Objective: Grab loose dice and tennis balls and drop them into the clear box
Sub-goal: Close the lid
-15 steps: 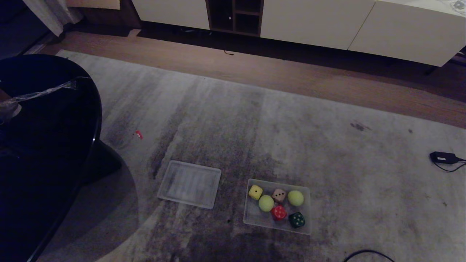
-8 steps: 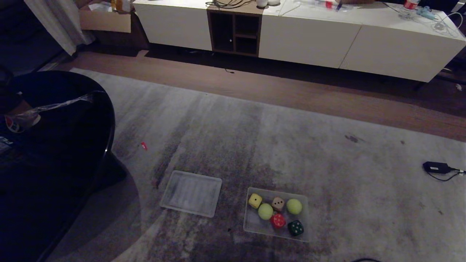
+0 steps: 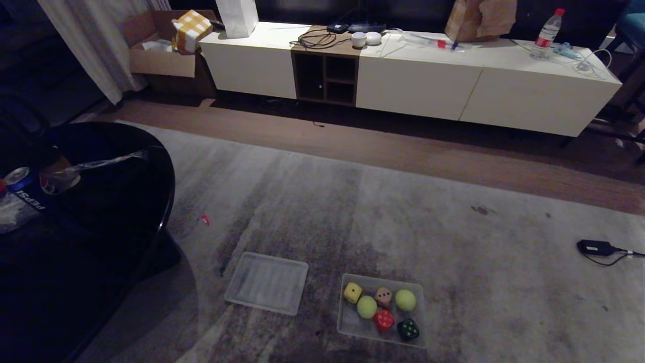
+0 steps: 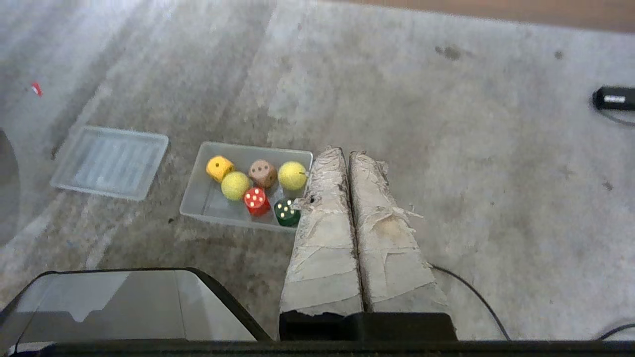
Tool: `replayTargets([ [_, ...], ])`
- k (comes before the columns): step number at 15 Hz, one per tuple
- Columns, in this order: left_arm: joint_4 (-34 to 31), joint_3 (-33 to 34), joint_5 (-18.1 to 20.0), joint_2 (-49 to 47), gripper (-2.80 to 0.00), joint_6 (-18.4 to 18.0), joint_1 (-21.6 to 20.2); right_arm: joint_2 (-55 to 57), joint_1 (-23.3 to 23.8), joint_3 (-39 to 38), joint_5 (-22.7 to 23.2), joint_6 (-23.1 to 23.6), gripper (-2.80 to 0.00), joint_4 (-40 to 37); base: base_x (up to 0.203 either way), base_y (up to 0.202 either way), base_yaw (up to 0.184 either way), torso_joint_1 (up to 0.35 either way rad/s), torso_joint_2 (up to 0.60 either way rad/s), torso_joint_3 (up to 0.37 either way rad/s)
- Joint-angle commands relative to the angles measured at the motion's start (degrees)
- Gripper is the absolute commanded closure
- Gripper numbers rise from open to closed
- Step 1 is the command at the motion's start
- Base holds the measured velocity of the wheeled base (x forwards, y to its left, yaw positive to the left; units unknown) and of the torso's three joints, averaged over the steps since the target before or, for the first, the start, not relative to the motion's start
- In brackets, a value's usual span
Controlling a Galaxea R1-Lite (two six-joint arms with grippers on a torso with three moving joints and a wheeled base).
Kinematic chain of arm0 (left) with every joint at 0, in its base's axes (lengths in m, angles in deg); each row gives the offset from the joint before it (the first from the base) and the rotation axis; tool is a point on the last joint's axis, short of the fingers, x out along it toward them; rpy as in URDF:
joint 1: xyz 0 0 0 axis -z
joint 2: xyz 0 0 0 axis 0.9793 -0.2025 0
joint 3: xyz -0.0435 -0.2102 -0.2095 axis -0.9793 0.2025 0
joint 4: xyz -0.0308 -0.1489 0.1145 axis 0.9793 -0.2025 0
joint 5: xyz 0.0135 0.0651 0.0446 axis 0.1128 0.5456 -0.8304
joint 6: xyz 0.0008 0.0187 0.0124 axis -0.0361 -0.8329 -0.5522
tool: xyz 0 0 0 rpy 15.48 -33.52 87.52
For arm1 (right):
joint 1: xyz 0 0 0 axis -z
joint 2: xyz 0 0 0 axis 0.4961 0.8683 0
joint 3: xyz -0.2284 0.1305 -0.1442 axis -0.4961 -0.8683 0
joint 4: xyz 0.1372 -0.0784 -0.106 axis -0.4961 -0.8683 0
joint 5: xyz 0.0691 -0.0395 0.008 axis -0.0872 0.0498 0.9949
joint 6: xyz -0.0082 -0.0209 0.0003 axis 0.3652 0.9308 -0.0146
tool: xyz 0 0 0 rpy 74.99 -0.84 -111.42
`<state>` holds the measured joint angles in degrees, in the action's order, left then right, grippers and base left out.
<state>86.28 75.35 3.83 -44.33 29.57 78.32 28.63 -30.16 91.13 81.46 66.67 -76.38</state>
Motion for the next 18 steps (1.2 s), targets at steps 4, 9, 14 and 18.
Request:
replayTargets([
  [4,0.0,0.0,0.0,-0.1,0.0,0.1,0.0,0.1,0.0,0.0,0.0,0.0,0.0,-0.1,0.0,0.0,0.0,0.002,-0.01,0.198],
  [9,0.0,0.0,0.0,-0.1,0.0,0.1,0.0,0.1,0.0,0.0,0.0,0.0,0.0,-0.1,0.0,0.0,0.0,0.005,0.0,0.199],
  [14,0.0,0.0,0.0,0.0,0.0,0.1,0.0,0.1,0.0,0.0,0.0,0.0,0.0,-0.1,0.0,0.0,0.0,0.005,0.0,0.207],
  [18,0.0,0.0,0.0,0.0,0.0,0.0,0.0,0.1,0.0,0.0,0.0,0.1,0.0,-0.1,0.0,0.0,0.0,0.0,0.0,0.204],
])
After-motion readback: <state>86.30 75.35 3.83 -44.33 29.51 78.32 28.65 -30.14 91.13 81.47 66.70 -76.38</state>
